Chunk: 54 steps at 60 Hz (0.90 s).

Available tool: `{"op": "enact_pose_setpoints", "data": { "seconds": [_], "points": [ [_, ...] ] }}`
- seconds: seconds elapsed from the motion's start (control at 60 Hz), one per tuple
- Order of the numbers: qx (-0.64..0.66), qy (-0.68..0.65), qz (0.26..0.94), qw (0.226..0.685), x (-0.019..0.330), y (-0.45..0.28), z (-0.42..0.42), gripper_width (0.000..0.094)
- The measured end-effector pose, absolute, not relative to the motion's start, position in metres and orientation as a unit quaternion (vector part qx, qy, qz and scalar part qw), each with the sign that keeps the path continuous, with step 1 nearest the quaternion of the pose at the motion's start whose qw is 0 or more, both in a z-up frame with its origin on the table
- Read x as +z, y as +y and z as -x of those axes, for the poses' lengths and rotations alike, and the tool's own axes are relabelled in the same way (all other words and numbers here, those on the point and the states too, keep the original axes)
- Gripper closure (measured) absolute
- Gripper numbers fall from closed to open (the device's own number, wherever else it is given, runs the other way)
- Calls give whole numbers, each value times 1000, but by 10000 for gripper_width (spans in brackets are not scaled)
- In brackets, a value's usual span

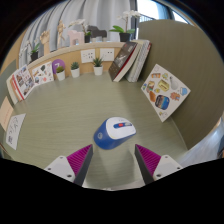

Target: Arrange mouse

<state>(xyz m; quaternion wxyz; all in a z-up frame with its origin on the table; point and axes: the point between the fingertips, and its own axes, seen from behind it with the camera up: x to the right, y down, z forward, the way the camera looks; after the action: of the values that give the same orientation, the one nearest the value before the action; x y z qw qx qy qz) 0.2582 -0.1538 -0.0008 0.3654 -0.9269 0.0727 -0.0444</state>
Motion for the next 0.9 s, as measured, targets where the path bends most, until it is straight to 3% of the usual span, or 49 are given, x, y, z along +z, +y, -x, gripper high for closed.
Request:
{"op": "enact_pose_setpoints", "data": {
  "seconds": [0.4, 0.567, 0.683, 0.783, 0.9],
  "points": [
    [11, 26, 939, 344, -2, -64, -239, 94],
    [17, 15, 940, 341, -4, -46, -229, 232],
    [-5, 6, 943, 331, -14, -46, -231, 268],
    [1, 12, 938, 346, -14, -44, -227, 405],
    [-2, 13, 933, 360, -13, -42, -226, 453]
  ]
}}
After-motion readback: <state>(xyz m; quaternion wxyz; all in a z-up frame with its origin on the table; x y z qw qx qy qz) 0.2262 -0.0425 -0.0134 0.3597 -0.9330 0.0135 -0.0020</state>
